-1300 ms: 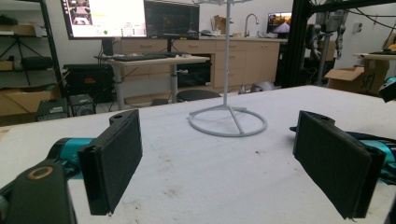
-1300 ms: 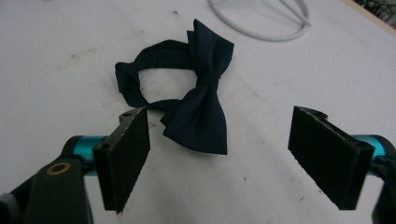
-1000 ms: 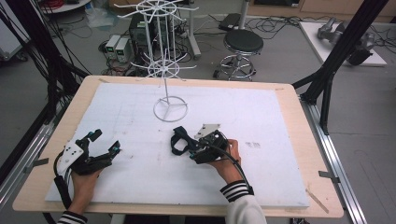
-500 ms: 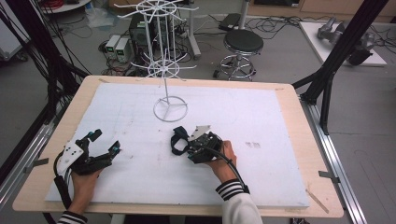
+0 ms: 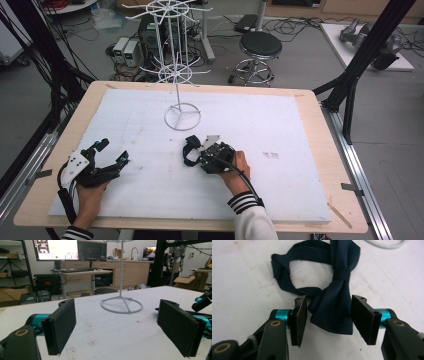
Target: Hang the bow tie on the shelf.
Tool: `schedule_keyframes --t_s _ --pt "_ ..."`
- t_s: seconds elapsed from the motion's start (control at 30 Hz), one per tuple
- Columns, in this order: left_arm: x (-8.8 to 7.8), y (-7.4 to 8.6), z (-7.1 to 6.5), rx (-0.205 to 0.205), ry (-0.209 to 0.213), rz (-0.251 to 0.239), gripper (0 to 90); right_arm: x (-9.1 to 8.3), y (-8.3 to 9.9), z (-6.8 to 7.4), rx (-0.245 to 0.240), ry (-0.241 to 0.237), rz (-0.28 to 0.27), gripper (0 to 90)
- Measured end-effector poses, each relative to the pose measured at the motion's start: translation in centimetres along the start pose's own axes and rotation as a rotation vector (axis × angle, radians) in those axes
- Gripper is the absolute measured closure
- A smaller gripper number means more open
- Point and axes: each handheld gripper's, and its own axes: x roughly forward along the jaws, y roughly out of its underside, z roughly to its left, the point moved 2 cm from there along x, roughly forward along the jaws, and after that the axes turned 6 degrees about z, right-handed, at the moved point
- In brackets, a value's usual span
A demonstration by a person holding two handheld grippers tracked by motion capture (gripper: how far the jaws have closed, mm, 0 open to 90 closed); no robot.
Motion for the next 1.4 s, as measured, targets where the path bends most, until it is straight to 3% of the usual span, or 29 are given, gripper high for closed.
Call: schedule_keyframes --t_s 0.3,0.33,0.37,0.5,0.87,1.07,1.37,1.4 --pt "0.0 0.0 0.0 -0.001 0.000 -0.001 16.0 0.4 0.2 -0.6 0.027 -0.001 0.017 57.0" --pt "0.0 0.0 0.0 -0.001 0.001 0.000 16.0 0.4 0.2 -0.7 0.040 0.007 0.023 63.5" --pt "0.0 0.0 0.0 -0.001 0.001 0.000 16.1 0.4 0.2 -0.7 0.040 0.007 0.023 63.5" --pt "0.0 0.0 0.0 -0.002 0.001 0.000 16.0 0.1 0.3 -1.0 0.042 0.052 0.030 78.5" --pt "0.0 0.0 0.0 -0.002 0.001 0.000 16.0 -0.1 0.3 -1.2 0.061 0.069 0.017 82.5" --pt "0.0 0.0 0.0 -0.003 0.000 0.000 16.0 -0.8 0.2 -1.4 0.093 0.059 -0.050 82.6" --pt "0.0 0.0 0.0 -0.002 0.000 0.000 16.0 -2.9 0.0 -1.7 0.145 0.035 -0.224 82.6" --pt "0.0 0.0 0.0 -0.002 0.000 0.000 16.0 -2.9 0.0 -1.7 0.145 0.035 -0.224 82.6"
